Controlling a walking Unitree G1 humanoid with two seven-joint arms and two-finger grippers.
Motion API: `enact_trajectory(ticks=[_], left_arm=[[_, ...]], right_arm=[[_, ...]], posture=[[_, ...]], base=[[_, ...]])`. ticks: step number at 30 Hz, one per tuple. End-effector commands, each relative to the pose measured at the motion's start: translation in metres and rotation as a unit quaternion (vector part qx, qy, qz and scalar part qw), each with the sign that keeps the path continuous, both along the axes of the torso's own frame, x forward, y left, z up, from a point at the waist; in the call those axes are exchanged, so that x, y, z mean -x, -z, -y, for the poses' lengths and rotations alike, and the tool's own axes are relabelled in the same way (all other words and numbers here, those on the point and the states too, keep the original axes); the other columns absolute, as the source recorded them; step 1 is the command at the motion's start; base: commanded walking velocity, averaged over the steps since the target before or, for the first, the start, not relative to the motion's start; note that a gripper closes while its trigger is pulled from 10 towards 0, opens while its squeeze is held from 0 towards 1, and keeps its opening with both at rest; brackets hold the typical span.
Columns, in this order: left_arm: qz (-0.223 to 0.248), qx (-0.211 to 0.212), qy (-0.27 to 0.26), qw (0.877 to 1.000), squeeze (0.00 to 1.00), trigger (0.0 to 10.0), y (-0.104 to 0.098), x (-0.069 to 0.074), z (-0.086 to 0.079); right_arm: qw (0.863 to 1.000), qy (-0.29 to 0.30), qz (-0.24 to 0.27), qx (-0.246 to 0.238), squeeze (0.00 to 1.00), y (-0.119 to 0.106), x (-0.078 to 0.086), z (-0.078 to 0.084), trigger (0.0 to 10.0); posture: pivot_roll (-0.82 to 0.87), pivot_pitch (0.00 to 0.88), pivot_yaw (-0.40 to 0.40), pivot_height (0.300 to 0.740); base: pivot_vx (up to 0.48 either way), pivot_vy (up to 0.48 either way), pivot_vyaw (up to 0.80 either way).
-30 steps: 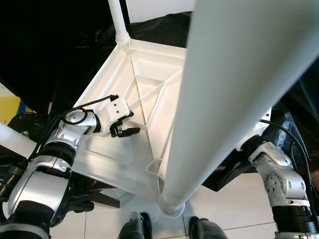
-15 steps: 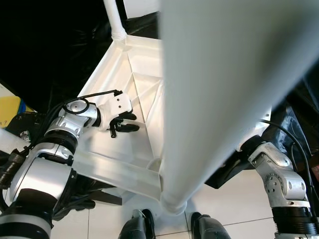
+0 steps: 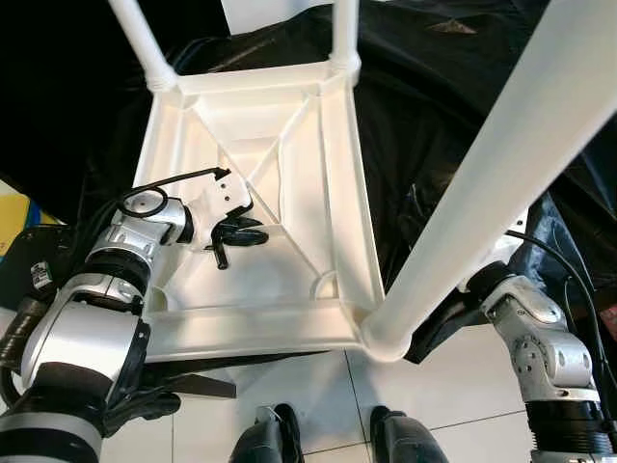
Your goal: Building children table
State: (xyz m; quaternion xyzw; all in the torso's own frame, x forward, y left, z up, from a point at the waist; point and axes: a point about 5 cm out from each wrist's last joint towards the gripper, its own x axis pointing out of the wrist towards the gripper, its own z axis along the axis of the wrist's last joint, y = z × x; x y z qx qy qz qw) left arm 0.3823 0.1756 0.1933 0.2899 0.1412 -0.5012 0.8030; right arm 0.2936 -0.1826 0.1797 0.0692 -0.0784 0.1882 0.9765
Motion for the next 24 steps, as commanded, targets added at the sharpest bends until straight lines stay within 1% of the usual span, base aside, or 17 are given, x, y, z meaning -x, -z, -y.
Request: enact_trajectory(ticks=[1, 4, 5, 6, 7, 9, 10, 11, 12, 14, 15, 17, 20, 21, 22, 23, 24], left_arm=[[0.008, 0.045, -0.127, 0.991, 0.0, 0.0, 0.017, -0.004, -0.015], [0.015, 0.044, -0.136, 0.99, 0.0, 0.0, 0.016, -0.005, -0.015], [0.024, 0.048, -0.146, 0.988, 0.0, 0.0, 0.014, -0.007, -0.015], [0.038, 0.048, -0.162, 0.985, 0.0, 3.3, 0.012, -0.009, -0.016], [0.047, 0.049, -0.173, 0.983, 0.0, 0.1, 0.011, -0.01, -0.017], [0.056, 0.053, -0.182, 0.98, 0.0, 0.0, 0.009, -0.012, -0.016], [0.065, 0.056, -0.187, 0.979, 0.0, 7.0, 0.007, -0.013, -0.015], [0.069, 0.059, -0.188, 0.978, 0.0, 7.0, 0.006, -0.013, -0.015], [0.072, 0.073, -0.198, 0.975, 0.07, 10.0, 0.003, -0.015, -0.014], [0.073, 0.083, -0.205, 0.973, 0.07, 10.0, 0.002, -0.016, -0.014], [0.071, 0.095, -0.207, 0.971, 1.0, 10.0, 0.001, -0.016, -0.013], [0.069, 0.104, -0.202, 0.971, 1.0, 10.0, 0.0, -0.016, -0.012], [0.078, 0.128, -0.176, 0.973, 1.0, 10.0, -0.002, -0.013, -0.009], [0.085, 0.14, -0.166, 0.972, 0.05, 10.0, -0.004, -0.012, -0.009], [0.097, 0.148, -0.157, 0.972, 0.0, 10.0, -0.006, -0.01, -0.01], [0.107, 0.159, -0.151, 0.97, 0.0, 10.0, -0.008, -0.009, -0.01], [0.107, 0.159, -0.151, 0.97, 0.0, 10.0, -0.008, -0.009, -0.01]], right_arm=[[0.999, 0.032, 0.001, -0.004, 0.0, 0.002, -0.002, 0.007, 10.0], [0.999, 0.04, 0.003, -0.005, 0.0, 0.001, -0.003, 0.008, 10.0], [0.999, 0.053, 0.005, -0.005, 0.0, 0.001, -0.005, 0.01, 10.0], [0.998, 0.063, 0.008, -0.007, 0.0, 0.0, -0.006, 0.012, 10.0], [0.998, 0.069, 0.009, -0.009, 0.0, -0.001, -0.007, 0.013, 10.0], [0.997, 0.079, 0.012, -0.011, 0.0, -0.002, -0.009, 0.015, 10.0], [0.996, 0.084, 0.014, -0.012, 0.0, -0.003, -0.009, 0.016, 10.0], [0.996, 0.088, 0.015, -0.012, 0.0, -0.004, -0.01, 0.017, 10.0], [0.995, 0.094, 0.017, -0.01, 0.0, -0.004, -0.01, 0.018, 10.0], [0.995, 0.097, 0.018, -0.008, 0.0, -0.003, -0.01, 0.018, 10.0], [0.995, 0.1, 0.018, -0.005, 0.0, -0.003, -0.009, 0.018, 10.0], [0.995, 0.102, 0.018, -0.003, 0.0, -0.002, -0.008, 0.017, 10.0], [0.993, 0.116, 0.019, 0.0, 0.0, 0.001, -0.005, 0.016, 10.0], [0.993, 0.12, 0.018, 0.0, 0.0, 0.003, -0.004, 0.015, 10.0], [0.992, 0.122, 0.017, 0.0, 0.0, 0.004, -0.003, 0.013, 10.0], [0.992, 0.122, 0.016, -0.001, 0.0, 0.005, -0.003, 0.012, 10.0], [0.992, 0.122, 0.016, -0.001, 0.0, 0.005, -0.003, 0.012, 10.0]], posture=[[-0.06, 0.261, 0.091, 0.74], [-0.06, 0.261, 0.091, 0.74], [-0.05, 0.259, 0.09, 0.74], [-0.05, 0.257, 0.09, 0.74], [-0.05, 0.257, 0.09, 0.74], [-0.05, 0.254, 0.09, 0.74], [-0.05, 0.252, 0.091, 0.74], [-0.05, 0.251, 0.092, 0.74], [-0.06, 0.245, 0.092, 0.74], [-0.06, 0.245, 0.092, 0.74], [-0.06, 0.236, 0.095, 0.74], [-0.06, 0.234, 0.096, 0.74], [-0.07, 0.208, 0.103, 0.74], [-0.07, 0.2, 0.103, 0.74], [-0.07, 0.2, 0.103, 0.74], [-0.07, 0.195, 0.1, 0.74], [-0.07, 0.195, 0.1, 0.74]], base=[[0.0, 0.0, 0.0], [0.0, 0.0, 0.0], [0.0, 0.0, 0.0], [0.0, 0.0, 0.0], [0.0, 0.0, 0.0], [0.0, 0.0, 0.0], [0.0, 0.0, 0.0], [0.0, 0.0, 0.0], [0.0, 0.0, 0.0], [0.0, 0.0, 0.0], [0.0, 0.0, 0.0], [0.0, 0.0, 0.0], [0.0, 0.0, 0.0], [0.0, 0.0, 0.0], [0.0, 0.0, 0.0], [0.0, 0.0, 0.0], [0.0, 0.0, 0.0]])
